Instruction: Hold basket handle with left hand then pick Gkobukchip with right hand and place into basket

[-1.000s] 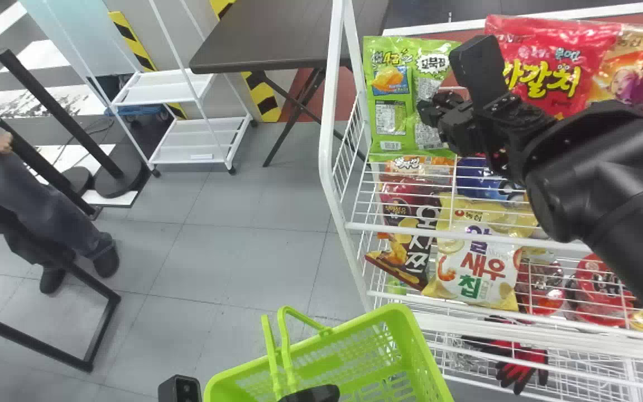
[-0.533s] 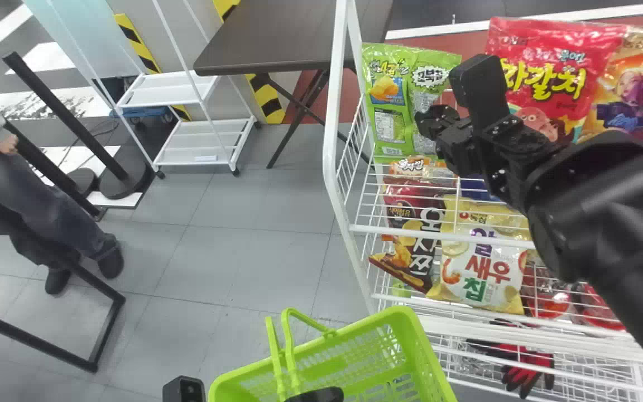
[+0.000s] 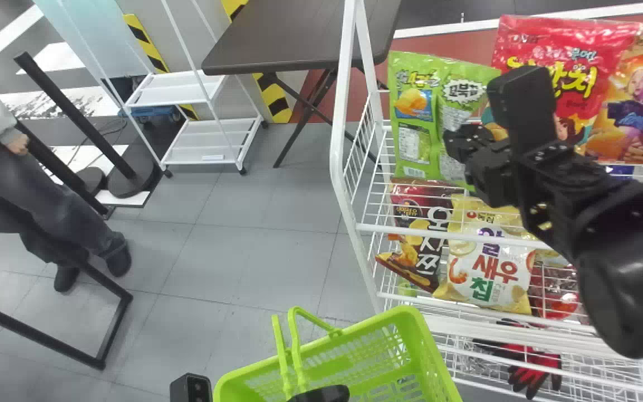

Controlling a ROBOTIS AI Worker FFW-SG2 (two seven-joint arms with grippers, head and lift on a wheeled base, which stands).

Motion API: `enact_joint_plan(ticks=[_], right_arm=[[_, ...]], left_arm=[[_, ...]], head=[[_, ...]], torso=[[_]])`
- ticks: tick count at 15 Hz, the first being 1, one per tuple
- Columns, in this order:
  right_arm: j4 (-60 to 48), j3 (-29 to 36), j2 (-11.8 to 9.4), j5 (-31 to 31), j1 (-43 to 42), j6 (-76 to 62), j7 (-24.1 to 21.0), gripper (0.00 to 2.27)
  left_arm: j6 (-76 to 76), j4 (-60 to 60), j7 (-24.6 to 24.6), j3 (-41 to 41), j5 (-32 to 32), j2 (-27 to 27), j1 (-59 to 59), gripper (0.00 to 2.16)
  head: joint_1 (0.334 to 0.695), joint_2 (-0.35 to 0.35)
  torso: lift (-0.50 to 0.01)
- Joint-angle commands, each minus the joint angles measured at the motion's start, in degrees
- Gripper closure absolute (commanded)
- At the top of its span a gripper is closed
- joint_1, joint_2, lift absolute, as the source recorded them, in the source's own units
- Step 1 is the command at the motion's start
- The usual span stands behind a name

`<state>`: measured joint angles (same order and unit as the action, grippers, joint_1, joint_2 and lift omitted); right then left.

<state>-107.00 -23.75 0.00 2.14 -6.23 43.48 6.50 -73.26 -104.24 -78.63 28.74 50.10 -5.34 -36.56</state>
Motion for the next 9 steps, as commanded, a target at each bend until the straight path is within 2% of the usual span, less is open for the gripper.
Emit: enact_joint_plan(ticks=[1,6,9], right_arm=[[-8.22,1.95,0.05,-1.09,3.77,7.11,0.0,2.24],[-23.25,5.29,0.05,-4.34,7.46,25.04,-0.08,2.24],[-31.87,6.96,-0.35,-6.53,8.16,43.32,-0.08,2.24]], left_arm=[[0.0,0.09,0.14,-0.09,-0.09,0.07,0.08,2.15],[0.0,0.09,0.5,-0.35,-0.18,0.24,0.26,2.15],[0.0,0.09,0.85,-0.35,-0.18,0.24,0.35,2.15]], head=[[0.695,0.314],[0.695,0.282],[0.695,0.27]], torso=[[0.0],[0.0],[0.0]])
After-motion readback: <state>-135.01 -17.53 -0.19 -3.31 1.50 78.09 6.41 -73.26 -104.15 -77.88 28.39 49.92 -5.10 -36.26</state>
